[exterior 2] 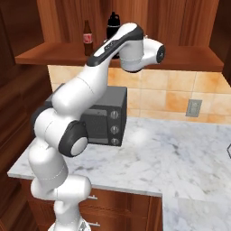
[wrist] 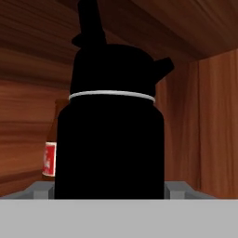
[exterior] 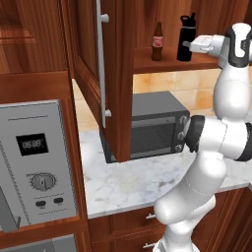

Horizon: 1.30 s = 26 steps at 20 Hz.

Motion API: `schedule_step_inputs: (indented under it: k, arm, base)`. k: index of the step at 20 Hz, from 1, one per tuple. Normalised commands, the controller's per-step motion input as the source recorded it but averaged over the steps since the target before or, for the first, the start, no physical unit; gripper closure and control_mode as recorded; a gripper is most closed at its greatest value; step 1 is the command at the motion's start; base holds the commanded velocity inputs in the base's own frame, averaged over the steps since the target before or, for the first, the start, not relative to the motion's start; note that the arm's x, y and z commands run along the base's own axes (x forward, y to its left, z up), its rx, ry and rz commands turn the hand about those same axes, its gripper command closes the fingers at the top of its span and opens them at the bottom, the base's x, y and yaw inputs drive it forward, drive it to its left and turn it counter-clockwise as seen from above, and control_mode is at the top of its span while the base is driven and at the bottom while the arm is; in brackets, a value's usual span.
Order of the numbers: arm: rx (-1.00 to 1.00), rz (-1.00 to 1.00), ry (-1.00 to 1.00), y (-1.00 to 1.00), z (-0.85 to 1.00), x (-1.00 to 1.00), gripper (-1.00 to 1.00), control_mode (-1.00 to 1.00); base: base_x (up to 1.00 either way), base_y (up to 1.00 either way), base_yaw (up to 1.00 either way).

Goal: Pick the water bottle, water bottle, bottled drink from the counter and place them in the open cabinet.

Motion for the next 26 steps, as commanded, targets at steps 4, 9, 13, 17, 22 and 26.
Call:
schedule_step_inputs:
  k: [4,9,13,17,22,26]
  arm:
    - [0.00,0.00,0.00,0.05,-0.39,0.34,1.00,-1.00]
    - [0.00,0.00,0.00,0.07,-0.43,0.40,1.00,-1.00]
    - [0.00,0.00,0.00,0.09,-0.46,0.42,-1.00,-1.00]
    - [0.00,0.00,-0.02,0.02,-0.41,0.14,-1.00,-1.00]
    - [-0.01,0.00,-0.09,-0.01,-0.27,-0.01,-1.00,-1.00]
    - [0.00,0.00,-0.05,-0.01,-0.19,-0.08,-1.00,-1.00]
  base:
    - [0.00,0.00,0.00]
    - [0.00,0.00,0.00]
    - [0.00,0.00,0.00]
    - [0.00,0.00,0.00]
    - [0.00,0.00,0.00]
    - [0.00,0.00,0.00]
